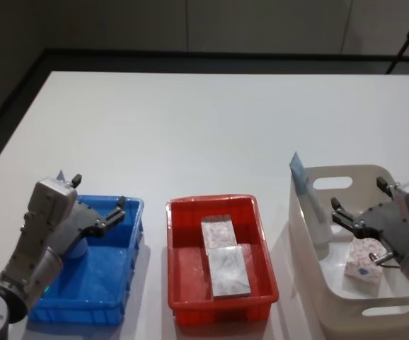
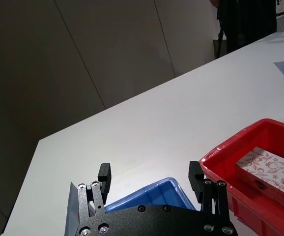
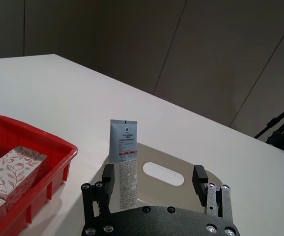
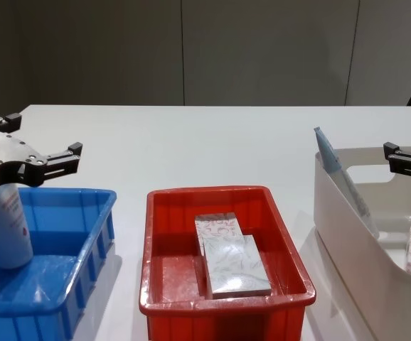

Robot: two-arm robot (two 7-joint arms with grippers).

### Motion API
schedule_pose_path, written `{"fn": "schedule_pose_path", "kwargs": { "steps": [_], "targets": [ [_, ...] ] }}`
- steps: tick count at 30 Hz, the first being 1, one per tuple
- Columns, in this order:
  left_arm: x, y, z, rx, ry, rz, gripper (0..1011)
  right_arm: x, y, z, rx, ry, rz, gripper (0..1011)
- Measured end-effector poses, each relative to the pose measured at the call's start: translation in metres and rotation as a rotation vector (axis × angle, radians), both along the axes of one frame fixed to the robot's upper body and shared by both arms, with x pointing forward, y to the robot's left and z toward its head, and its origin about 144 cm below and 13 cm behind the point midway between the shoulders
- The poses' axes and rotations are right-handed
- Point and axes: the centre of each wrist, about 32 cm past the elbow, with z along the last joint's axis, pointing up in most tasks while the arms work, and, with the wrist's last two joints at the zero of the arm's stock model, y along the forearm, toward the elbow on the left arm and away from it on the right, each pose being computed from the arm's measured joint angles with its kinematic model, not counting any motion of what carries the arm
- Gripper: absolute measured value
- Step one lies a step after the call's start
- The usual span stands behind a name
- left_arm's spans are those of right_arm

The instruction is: Bimanual collaborative sorting of washing and personal care products

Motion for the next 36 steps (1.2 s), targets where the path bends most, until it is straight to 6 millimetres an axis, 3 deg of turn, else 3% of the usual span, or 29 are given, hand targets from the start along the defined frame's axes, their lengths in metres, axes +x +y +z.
{"fn": "schedule_pose_path", "kwargs": {
  "steps": [14, 36],
  "targets": [
    [0.0, 0.0, 0.0, 0.0, 0.0, 0.0, 1002, 0.003, -0.005, 0.002, -0.019, -0.017, 0.01, 1003],
    [0.0, 0.0, 0.0, 0.0, 0.0, 0.0, 1002, 0.008, -0.028, 0.004, -0.08, -0.04, 0.018, 1004]
  ]
}}
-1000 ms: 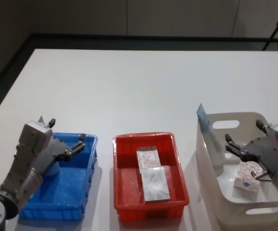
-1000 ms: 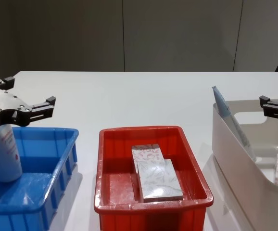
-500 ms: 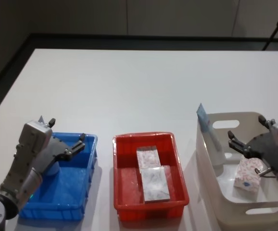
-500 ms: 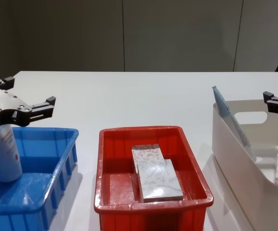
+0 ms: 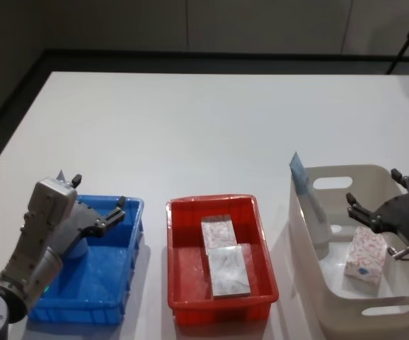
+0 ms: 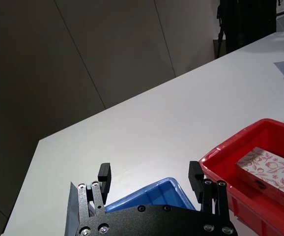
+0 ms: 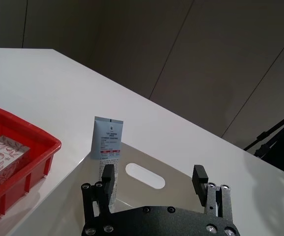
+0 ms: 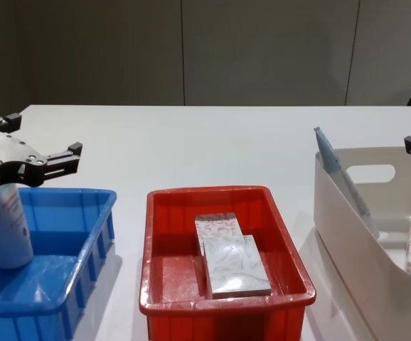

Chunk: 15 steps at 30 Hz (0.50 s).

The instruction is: Bimanual collaborative sorting of washing and personal care products

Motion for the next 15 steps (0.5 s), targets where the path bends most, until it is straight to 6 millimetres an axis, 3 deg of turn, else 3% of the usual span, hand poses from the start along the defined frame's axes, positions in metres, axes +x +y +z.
{"fn": "schedule_pose_path", "kwargs": {
  "steps": [15],
  "targets": [
    [0.0, 0.0, 0.0, 0.0, 0.0, 0.0, 1001, -0.0004, -0.0115, -0.0004, -0.022, 0.001, -0.009, 1003]
  ]
}}
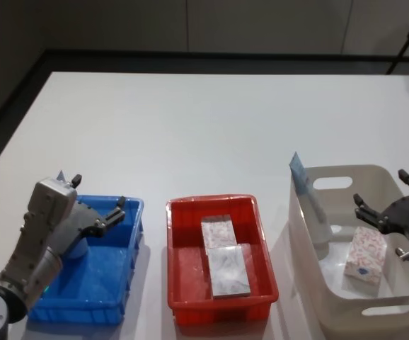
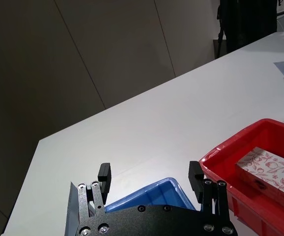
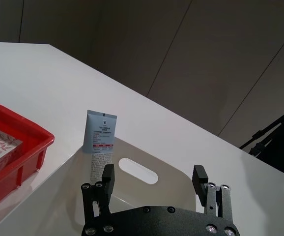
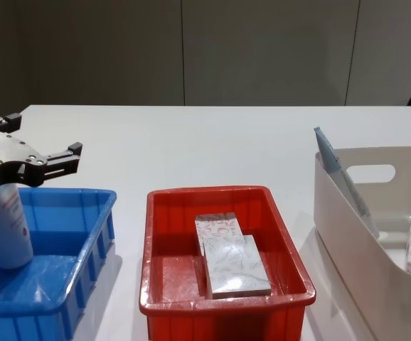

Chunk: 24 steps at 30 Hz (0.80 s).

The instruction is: Bimanual collaborative sorting of washing and personal care products

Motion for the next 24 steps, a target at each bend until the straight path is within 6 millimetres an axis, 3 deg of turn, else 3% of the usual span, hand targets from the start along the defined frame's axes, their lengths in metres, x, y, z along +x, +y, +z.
{"fn": "schedule_pose_path", "kwargs": {
  "steps": [24],
  "targets": [
    [0.0, 0.0, 0.0, 0.0, 0.0, 0.0, 1002, -0.0001, -0.0003, 0.0001, -0.001, 0.0, -0.001, 1003]
  ]
}}
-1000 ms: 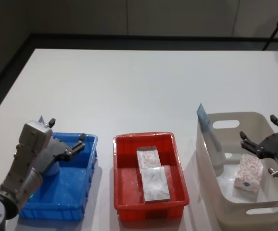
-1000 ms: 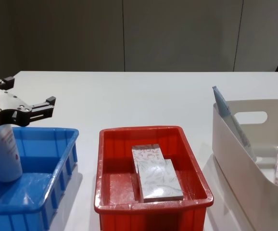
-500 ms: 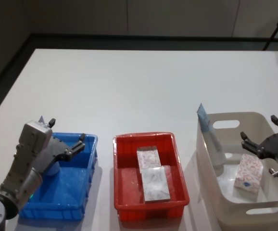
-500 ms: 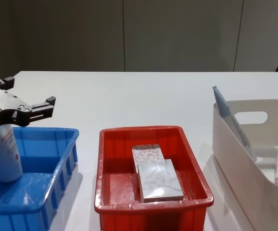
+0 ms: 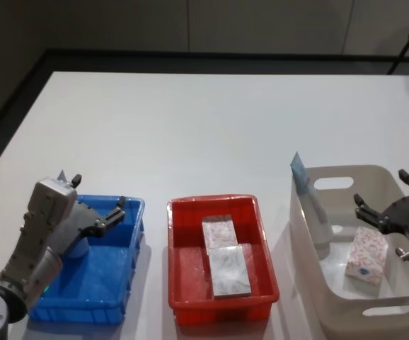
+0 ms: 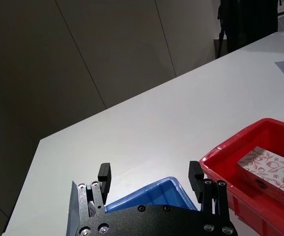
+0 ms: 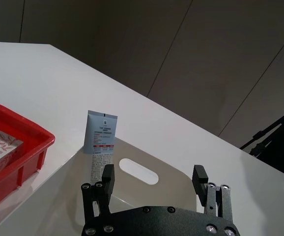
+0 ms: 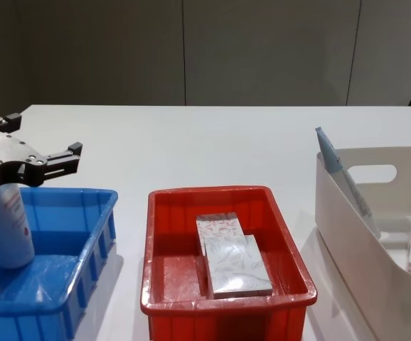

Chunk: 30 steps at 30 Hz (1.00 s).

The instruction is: Bimanual collaborative sorting of washing and personal care products

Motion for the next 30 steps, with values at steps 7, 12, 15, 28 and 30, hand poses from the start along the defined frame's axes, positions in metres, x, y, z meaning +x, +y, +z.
{"fn": "schedule_pose_path", "kwargs": {
  "steps": [7, 12, 15, 28, 30],
  "targets": [
    [0.0, 0.0, 0.0, 0.0, 0.0, 0.0, 1001, 0.0, 0.0, 0.0, 0.0, 0.0, 0.0, 1003],
    [0.0, 0.0, 0.0, 0.0, 0.0, 0.0, 1002, 0.0, 0.0, 0.0, 0.0, 0.0, 0.0, 1003],
    [0.0, 0.0, 0.0, 0.0, 0.0, 0.0, 1002, 0.0, 0.0, 0.0, 0.0, 0.0, 0.0, 1003],
    [0.0, 0.0, 0.0, 0.0, 0.0, 0.0, 1002, 0.0, 0.0, 0.0, 0.0, 0.0, 0.0, 1003],
    [0.0, 0.0, 0.0, 0.0, 0.0, 0.0, 1002, 0.0, 0.0, 0.0, 0.0, 0.0, 0.0, 1003]
  ]
}}
